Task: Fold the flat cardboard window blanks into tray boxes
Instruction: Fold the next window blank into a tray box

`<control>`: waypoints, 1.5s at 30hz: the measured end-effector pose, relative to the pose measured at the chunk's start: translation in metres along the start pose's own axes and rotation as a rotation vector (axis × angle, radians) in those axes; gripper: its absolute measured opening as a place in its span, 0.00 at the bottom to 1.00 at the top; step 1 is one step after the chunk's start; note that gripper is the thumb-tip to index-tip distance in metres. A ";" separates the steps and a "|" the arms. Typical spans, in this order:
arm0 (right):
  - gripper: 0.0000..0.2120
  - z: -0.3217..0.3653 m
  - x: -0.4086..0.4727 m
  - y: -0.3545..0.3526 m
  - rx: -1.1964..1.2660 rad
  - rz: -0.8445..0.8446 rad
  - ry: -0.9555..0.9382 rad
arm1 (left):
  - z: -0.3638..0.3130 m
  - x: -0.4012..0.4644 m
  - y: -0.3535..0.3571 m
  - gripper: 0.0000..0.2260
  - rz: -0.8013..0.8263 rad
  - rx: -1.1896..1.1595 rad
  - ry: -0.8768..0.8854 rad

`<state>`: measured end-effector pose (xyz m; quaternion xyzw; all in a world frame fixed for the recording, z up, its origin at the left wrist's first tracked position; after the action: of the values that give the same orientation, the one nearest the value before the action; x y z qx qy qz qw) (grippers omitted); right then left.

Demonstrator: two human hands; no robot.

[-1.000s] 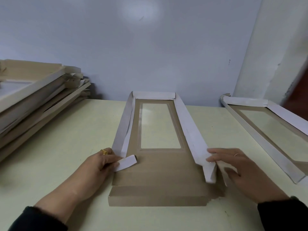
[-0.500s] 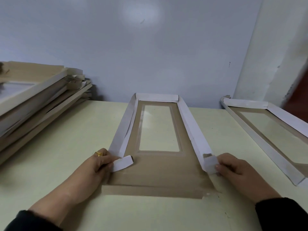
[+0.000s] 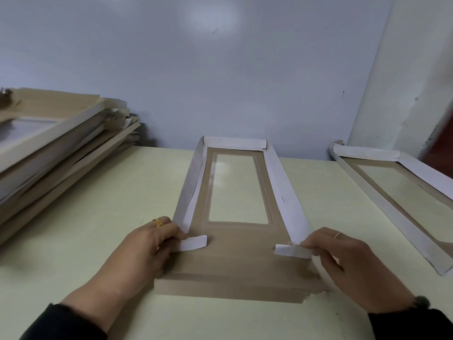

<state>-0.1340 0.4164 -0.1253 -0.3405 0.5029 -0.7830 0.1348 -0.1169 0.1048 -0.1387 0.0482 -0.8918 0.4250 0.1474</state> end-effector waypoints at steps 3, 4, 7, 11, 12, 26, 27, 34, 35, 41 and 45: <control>0.29 -0.003 -0.004 -0.004 0.086 0.025 -0.003 | 0.001 -0.001 -0.002 0.17 -0.012 0.004 0.004; 0.31 -0.004 -0.006 -0.004 0.102 0.033 -0.017 | 0.002 -0.002 -0.003 0.19 -0.009 -0.001 0.006; 0.35 -0.007 -0.016 0.000 0.104 0.136 -0.032 | 0.004 -0.007 -0.008 0.29 0.051 -0.022 0.004; 0.33 -0.009 -0.020 0.008 0.062 0.213 -0.006 | 0.007 -0.013 -0.011 0.34 0.149 -0.055 0.000; 0.32 -0.009 -0.020 0.009 0.049 0.183 -0.009 | 0.006 -0.014 -0.011 0.32 0.168 -0.077 -0.007; 0.14 -0.017 0.000 0.017 0.353 -0.256 0.312 | -0.001 -0.006 -0.002 0.11 -0.018 -0.242 -0.090; 0.17 -0.017 0.001 0.018 0.357 -0.268 0.322 | -0.001 -0.005 -0.001 0.12 -0.032 -0.261 -0.106; 0.18 -0.018 0.004 0.021 0.497 -0.382 0.361 | 0.001 0.005 0.008 0.09 -0.191 -0.335 -0.215; 0.19 -0.018 0.004 0.021 0.487 -0.398 0.364 | 0.002 0.005 0.009 0.12 -0.210 -0.360 -0.225; 0.17 -0.012 0.002 0.020 0.275 -0.340 0.267 | -0.004 0.001 0.011 0.19 -0.232 -0.212 -0.143; 0.12 -0.007 0.002 0.018 0.222 -0.288 0.198 | -0.004 -0.001 0.010 0.19 -0.199 -0.109 -0.099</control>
<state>-0.1426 0.4115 -0.1421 -0.3131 0.3703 -0.8745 0.0081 -0.1169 0.1145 -0.1441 0.1495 -0.9106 0.3562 0.1470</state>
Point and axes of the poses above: each hand's wrist, its own x-axis towards the middle knuckle, its own y-axis out of the palm, z = x × y, the point moved 3 cm from there along x, towards the middle knuckle, and after that the axes turned 7 degrees about -y, right-handed, at the moved point
